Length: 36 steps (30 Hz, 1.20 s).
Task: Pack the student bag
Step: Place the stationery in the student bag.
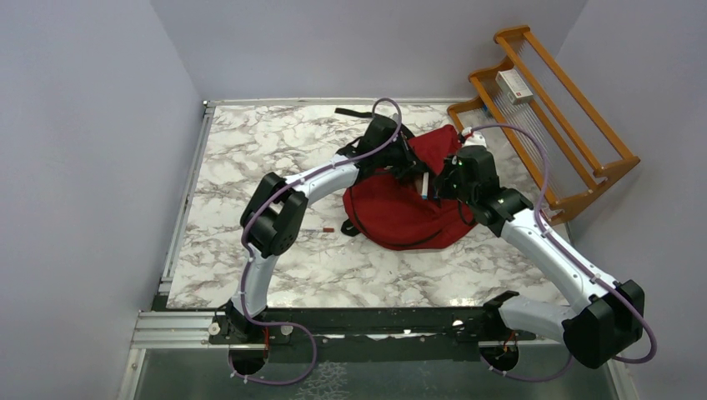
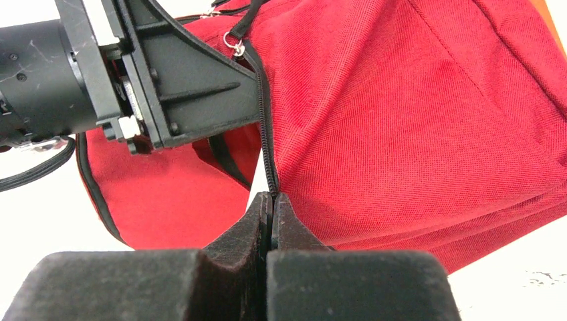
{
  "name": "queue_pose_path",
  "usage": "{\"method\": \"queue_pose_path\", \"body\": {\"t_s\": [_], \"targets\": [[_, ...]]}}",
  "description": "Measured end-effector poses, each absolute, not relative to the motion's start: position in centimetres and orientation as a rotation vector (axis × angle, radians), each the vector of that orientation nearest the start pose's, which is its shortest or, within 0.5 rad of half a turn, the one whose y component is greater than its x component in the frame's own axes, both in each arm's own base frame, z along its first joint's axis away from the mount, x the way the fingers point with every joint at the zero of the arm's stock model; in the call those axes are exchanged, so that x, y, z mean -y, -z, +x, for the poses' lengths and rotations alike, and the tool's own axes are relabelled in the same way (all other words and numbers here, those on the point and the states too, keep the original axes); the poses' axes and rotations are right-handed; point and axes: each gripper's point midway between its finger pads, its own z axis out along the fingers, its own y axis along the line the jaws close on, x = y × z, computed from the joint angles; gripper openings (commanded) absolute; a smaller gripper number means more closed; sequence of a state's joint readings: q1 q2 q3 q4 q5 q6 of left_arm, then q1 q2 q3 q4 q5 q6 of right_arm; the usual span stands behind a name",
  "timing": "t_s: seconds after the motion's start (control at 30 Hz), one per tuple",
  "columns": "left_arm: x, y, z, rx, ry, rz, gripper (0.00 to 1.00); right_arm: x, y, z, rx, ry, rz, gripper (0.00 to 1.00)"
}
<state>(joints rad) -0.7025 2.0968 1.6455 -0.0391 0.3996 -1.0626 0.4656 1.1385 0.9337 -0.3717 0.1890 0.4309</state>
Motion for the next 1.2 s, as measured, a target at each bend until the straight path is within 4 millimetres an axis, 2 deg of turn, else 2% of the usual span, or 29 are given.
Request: {"method": "queue_pose_path", "body": {"t_s": [0.2, 0.3, 0.47, 0.67, 1.03, 1.2], "targets": [[45.2, -16.2, 39.5, -2.361, 1.343, -0.264, 0.0, -14.4, -19.4, 32.0, -2.152, -0.331, 0.078, 0.0], [44.8, -15.9, 40.4, -2.34, 1.295, -0.316, 0.03, -14.4, -19.4, 32.0, -2.149, -0.333, 0.079, 0.0], [45.0, -15.7, 40.6, -2.318, 1.246, -0.344, 0.24, -14.4, -19.2, 31.9, -2.15, -0.337, 0.086, 0.0], [45.6, -16.2, 40.6, -2.303, 1.238, -0.328, 0.39, -14.4, -19.2, 31.9, -2.148, -0.339, 0.086, 0.0], [45.4, -15.8, 40.4, -2.3, 1.203, -0.24, 0.4, -14.4, -19.1, 31.8, -2.147, -0.339, 0.086, 0.01], [43.7, -15.4, 38.6, -2.31, 1.157, -0.138, 0.4, -14.4, -19.1, 31.8, -2.147, -0.339, 0.086, 0.01]]}}
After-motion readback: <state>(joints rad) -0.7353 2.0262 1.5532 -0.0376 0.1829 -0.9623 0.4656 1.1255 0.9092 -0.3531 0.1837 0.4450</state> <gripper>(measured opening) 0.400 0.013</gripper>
